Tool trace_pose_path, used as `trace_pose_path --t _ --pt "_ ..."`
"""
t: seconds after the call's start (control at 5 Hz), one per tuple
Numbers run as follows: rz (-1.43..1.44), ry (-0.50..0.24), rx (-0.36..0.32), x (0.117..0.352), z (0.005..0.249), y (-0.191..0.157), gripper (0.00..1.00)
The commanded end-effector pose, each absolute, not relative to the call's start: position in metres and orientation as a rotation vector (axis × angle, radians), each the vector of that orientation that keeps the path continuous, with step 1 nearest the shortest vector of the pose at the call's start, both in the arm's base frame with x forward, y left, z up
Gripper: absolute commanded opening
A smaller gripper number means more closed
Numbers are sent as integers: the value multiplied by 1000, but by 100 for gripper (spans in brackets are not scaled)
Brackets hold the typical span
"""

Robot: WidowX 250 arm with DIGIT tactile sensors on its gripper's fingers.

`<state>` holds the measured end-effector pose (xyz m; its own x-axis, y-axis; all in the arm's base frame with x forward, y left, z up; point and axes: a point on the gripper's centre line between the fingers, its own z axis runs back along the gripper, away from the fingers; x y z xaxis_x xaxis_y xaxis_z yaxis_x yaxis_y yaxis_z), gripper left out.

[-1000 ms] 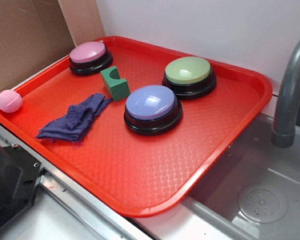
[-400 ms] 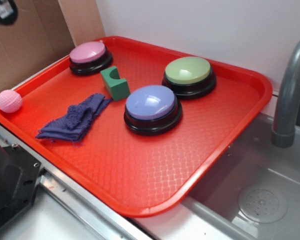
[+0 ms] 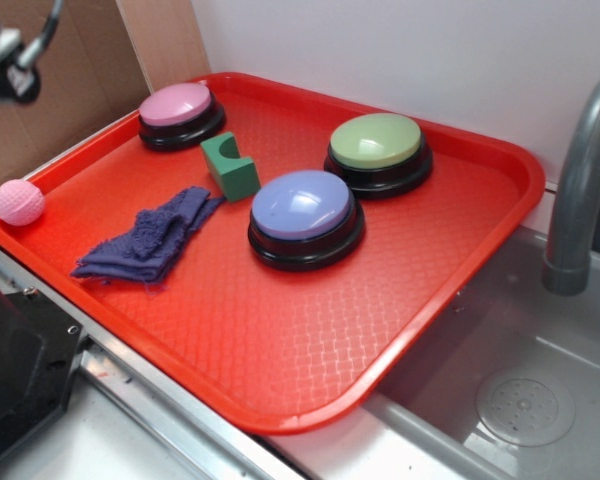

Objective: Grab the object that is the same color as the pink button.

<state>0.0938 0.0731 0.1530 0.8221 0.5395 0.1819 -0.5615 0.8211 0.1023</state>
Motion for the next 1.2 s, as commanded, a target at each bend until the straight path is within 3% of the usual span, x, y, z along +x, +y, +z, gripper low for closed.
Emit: trace_pose_path --t 0.0,0.2,0.4,1.0 --pt "871 -120 269 77 109 136 100" --pt "957 -114 319 79 93 153 100" --pt "990 -117 301 91 76 169 100" --pt "881 -94 327 130 54 164 100"
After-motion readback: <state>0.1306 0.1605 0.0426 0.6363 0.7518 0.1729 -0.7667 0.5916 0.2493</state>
